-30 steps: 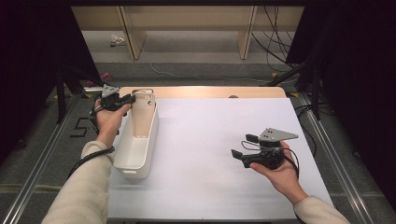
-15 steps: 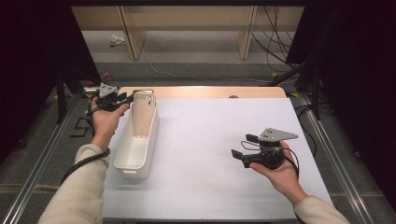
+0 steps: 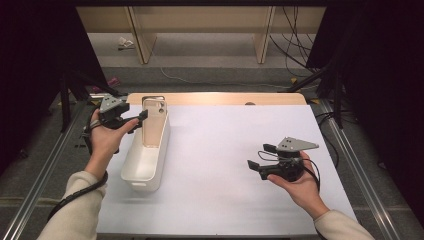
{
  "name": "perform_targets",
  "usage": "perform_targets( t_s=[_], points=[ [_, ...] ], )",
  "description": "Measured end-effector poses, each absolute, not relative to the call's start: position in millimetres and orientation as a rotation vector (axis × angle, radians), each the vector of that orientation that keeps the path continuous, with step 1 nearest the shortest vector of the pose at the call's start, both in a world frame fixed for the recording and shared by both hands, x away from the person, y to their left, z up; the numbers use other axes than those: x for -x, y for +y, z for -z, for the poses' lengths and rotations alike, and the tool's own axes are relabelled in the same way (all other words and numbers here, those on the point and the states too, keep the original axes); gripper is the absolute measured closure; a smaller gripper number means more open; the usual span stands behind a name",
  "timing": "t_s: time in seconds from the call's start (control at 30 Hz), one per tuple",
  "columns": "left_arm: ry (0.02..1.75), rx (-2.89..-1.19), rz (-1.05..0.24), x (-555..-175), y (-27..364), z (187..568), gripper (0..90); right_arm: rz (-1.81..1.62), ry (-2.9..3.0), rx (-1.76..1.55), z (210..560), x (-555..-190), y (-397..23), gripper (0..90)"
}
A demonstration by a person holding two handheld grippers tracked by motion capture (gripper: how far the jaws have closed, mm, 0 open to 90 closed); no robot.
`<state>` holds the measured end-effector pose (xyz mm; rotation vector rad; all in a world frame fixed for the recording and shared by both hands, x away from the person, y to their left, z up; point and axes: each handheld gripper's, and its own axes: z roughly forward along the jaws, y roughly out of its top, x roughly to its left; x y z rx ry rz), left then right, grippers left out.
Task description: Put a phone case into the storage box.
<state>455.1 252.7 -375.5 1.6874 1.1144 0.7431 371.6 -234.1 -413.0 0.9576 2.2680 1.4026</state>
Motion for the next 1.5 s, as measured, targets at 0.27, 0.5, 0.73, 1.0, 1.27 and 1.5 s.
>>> perform_targets(
  t_s=[0.27,0.5,0.73,1.0,1.27,1.5],
  points=[
    [1.083,-1.718,-0.726,-439,246,375,15.4,-1.404,2.268,-0.958,413,-372,-234,16.2],
    [1.060,-1.752,-0.710,-424,236,378,7.7,-1.402,2.267,-0.959,412,-372,-235,16.2],
    [1.023,-1.772,-0.697,-409,223,381,3.7,-1.405,2.266,-0.958,412,-372,-235,16.2],
    [0.958,-1.788,-0.667,-389,206,384,2.3,-1.405,2.265,-0.953,412,-372,-235,16.2],
    [0.910,-1.823,-0.630,-370,194,399,3.0,-1.410,2.264,-0.954,412,-372,-236,16.2],
    [0.846,-1.831,-0.637,-351,187,411,4.2,-1.407,2.264,-0.958,412,-372,-236,16.2]
  ],
)
